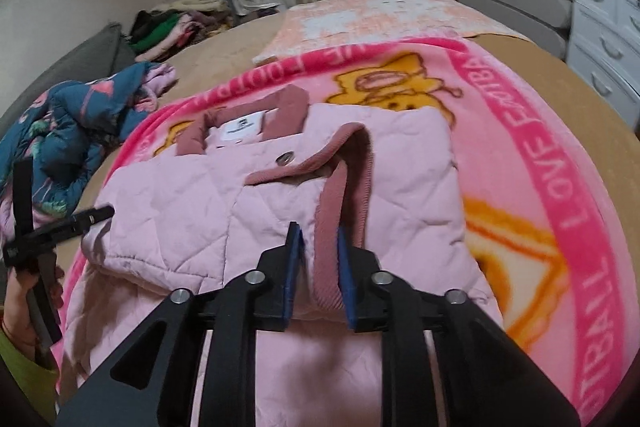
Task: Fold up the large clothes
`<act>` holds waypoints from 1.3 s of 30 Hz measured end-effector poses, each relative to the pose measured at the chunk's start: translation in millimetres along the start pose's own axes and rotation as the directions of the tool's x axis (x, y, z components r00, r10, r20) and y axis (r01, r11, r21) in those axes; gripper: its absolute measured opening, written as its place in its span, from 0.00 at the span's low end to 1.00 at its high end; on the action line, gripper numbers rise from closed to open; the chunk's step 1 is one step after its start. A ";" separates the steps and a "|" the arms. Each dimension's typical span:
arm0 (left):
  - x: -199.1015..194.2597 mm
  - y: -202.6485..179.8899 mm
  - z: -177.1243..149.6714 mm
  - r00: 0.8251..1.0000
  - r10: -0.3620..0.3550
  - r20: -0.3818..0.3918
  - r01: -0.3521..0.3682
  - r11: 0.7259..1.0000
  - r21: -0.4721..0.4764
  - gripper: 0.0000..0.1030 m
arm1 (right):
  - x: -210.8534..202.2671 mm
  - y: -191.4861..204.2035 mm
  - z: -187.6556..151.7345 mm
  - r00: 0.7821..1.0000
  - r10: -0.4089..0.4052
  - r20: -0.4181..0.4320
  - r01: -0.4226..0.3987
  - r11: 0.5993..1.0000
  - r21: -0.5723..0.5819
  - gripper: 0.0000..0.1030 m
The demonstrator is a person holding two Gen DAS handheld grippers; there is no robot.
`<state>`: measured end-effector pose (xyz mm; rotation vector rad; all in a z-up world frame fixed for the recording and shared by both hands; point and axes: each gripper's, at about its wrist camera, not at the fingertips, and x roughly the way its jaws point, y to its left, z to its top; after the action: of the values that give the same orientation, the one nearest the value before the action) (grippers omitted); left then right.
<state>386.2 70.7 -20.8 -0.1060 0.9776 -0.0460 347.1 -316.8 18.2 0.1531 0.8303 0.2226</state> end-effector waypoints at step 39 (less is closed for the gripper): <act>20.5 8.2 -15.5 0.999 -0.041 -0.031 0.040 0.999 -0.015 0.62 | 101.3 92.9 2.9 0.983 0.029 -0.183 -0.062 0.983 -0.173 0.81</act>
<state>384.7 75.9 -47.3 -0.1389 1.0074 -0.0777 402.9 -201.4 -31.5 -0.0165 0.9829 0.3566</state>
